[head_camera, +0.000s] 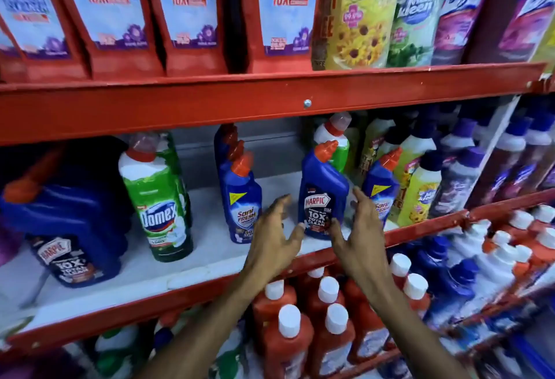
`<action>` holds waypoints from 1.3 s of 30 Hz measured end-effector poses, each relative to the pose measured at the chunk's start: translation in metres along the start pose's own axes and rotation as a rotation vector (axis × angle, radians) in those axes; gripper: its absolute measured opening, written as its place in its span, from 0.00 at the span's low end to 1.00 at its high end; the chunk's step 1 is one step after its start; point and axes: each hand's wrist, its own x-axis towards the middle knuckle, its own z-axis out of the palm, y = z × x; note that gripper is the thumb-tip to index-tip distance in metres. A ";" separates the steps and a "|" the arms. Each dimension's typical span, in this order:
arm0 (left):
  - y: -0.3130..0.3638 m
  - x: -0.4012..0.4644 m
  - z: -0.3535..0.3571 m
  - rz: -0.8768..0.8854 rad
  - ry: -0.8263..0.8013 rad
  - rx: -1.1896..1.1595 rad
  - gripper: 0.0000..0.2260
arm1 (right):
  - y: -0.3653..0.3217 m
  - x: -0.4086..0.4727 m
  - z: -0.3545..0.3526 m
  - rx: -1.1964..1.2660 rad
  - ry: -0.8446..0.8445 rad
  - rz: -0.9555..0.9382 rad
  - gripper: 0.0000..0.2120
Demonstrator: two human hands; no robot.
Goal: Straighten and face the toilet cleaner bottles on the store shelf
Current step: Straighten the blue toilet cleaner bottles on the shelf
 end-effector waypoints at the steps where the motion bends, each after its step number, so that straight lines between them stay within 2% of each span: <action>1: -0.001 0.008 0.007 -0.045 -0.003 -0.049 0.28 | 0.006 0.004 0.003 0.041 0.000 0.012 0.31; 5: -0.003 0.029 0.025 -0.090 -0.037 -0.156 0.28 | 0.020 0.013 0.011 0.128 -0.056 0.037 0.26; 10: -0.005 0.029 0.033 -0.086 0.099 -0.233 0.22 | 0.029 0.015 0.013 0.232 -0.053 0.080 0.22; 14: -0.004 0.003 0.021 -0.010 0.218 -0.271 0.21 | 0.016 -0.003 0.006 0.255 -0.012 0.029 0.21; 20: -0.003 -0.051 -0.048 0.113 0.393 -0.274 0.22 | -0.047 -0.037 0.012 0.366 -0.024 -0.080 0.23; 29: -0.060 -0.139 -0.196 0.012 0.696 -0.117 0.21 | -0.180 -0.088 0.116 0.616 -0.290 -0.194 0.20; 33: -0.085 -0.159 -0.235 -0.065 0.776 -0.019 0.21 | -0.221 -0.100 0.160 0.580 -0.391 -0.228 0.20; 36: -0.105 -0.162 -0.249 -0.145 0.787 0.032 0.25 | -0.235 -0.102 0.185 0.478 -0.427 -0.236 0.21; 39: -0.120 -0.164 -0.253 -0.185 0.789 0.102 0.23 | -0.241 -0.103 0.200 0.400 -0.463 -0.215 0.22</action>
